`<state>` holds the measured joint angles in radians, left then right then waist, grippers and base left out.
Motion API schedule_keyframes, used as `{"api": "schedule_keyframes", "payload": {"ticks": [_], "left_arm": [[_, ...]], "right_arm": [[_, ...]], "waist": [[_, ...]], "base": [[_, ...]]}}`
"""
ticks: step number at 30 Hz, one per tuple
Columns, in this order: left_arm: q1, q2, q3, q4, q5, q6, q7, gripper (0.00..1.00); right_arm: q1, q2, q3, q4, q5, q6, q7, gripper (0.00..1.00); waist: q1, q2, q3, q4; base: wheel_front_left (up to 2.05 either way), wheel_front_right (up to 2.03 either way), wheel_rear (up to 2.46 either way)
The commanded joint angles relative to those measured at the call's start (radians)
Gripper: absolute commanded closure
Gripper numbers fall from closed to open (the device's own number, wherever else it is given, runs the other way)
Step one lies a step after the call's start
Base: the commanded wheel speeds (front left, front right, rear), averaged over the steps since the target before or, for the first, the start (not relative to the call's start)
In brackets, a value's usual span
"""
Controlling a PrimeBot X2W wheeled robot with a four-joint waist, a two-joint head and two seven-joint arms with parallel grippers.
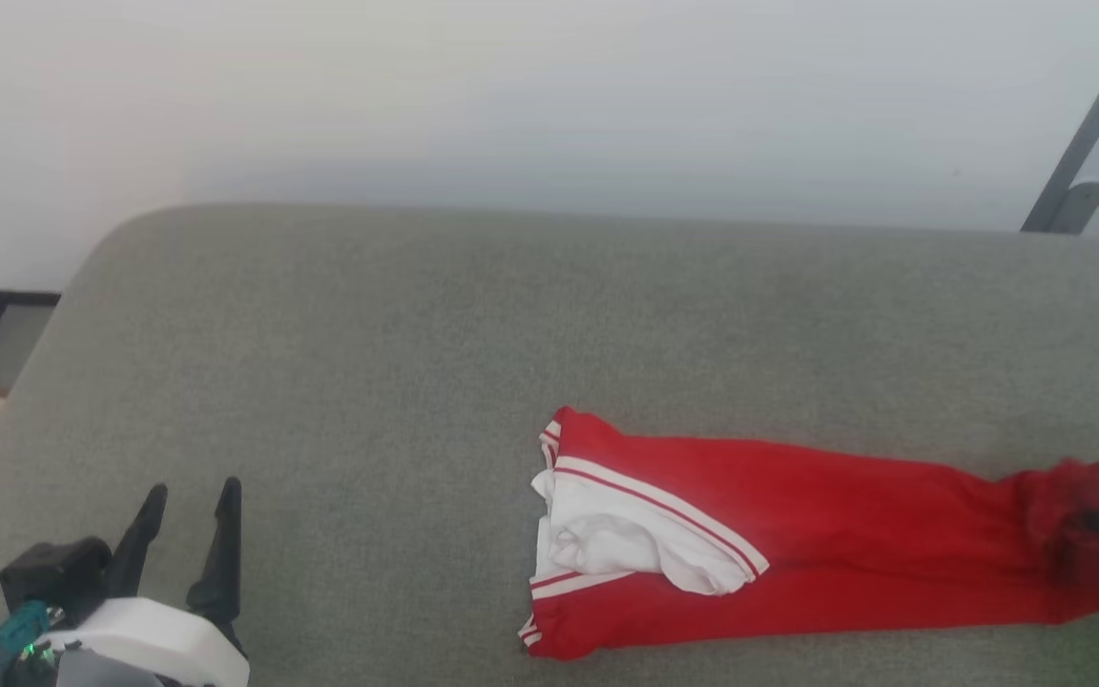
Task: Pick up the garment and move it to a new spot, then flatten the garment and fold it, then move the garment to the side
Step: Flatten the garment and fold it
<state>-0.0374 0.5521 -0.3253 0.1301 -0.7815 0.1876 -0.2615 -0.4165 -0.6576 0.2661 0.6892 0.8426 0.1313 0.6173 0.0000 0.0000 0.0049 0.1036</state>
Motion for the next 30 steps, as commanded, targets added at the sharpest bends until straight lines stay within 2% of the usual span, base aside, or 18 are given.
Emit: {"api": "schedule_keyframes", "payload": {"ticks": [1, 9, 15, 22, 23, 30], "left_arm": [[0.019, 0.001, -0.001, 0.004, 0.015, -0.004, -0.004, 0.00], [0.000, 0.004, -0.020, -0.002, 0.018, -0.012, 0.010, 0.00], [-0.023, 0.004, -0.039, 0.000, 0.022, -0.024, 0.027, 0.00], [-0.071, -0.012, -0.070, 0.012, 0.030, -0.042, 0.043, 0.00], [-0.071, -0.012, -0.070, 0.012, 0.030, -0.042, 0.043, 0.00], [-0.108, -0.030, -0.095, 0.027, 0.038, -0.057, 0.047, 0.00]], "right_arm": [[0.016, 0.001, 0.009, -0.025, 0.012, -0.001, 0.008, 1.00], [0.053, 0.052, 0.071, -0.267, 0.064, -0.001, 0.032, 1.00], [0.023, 0.151, 0.123, -0.340, 0.030, -0.001, 0.056, 1.00], [-0.039, 0.306, 0.202, -0.262, -0.022, -0.001, 0.039, 1.00], [-0.039, 0.306, 0.202, -0.262, -0.022, -0.001, 0.039, 1.00], [-0.105, 0.433, 0.272, -0.105, -0.058, -0.001, -0.012, 1.00]], "waist": [[0.0000, 0.0000, -0.019, -0.005], [0.0000, 0.0000, -0.054, 0.018], [0.0000, 0.0000, -0.068, 0.054], [0.0000, 0.0000, -0.077, 0.111], [0.0000, 0.0000, -0.077, 0.111], [0.0000, 0.0000, -0.072, 0.148]], "base": [[0.00, 0.00, 0.00], [0.00, 0.00, 0.00], [0.00, 0.00, 0.00], [0.00, 0.00, 0.00], [0.00, 0.00, 0.00], [0.00, 0.00, 0.00]]}}
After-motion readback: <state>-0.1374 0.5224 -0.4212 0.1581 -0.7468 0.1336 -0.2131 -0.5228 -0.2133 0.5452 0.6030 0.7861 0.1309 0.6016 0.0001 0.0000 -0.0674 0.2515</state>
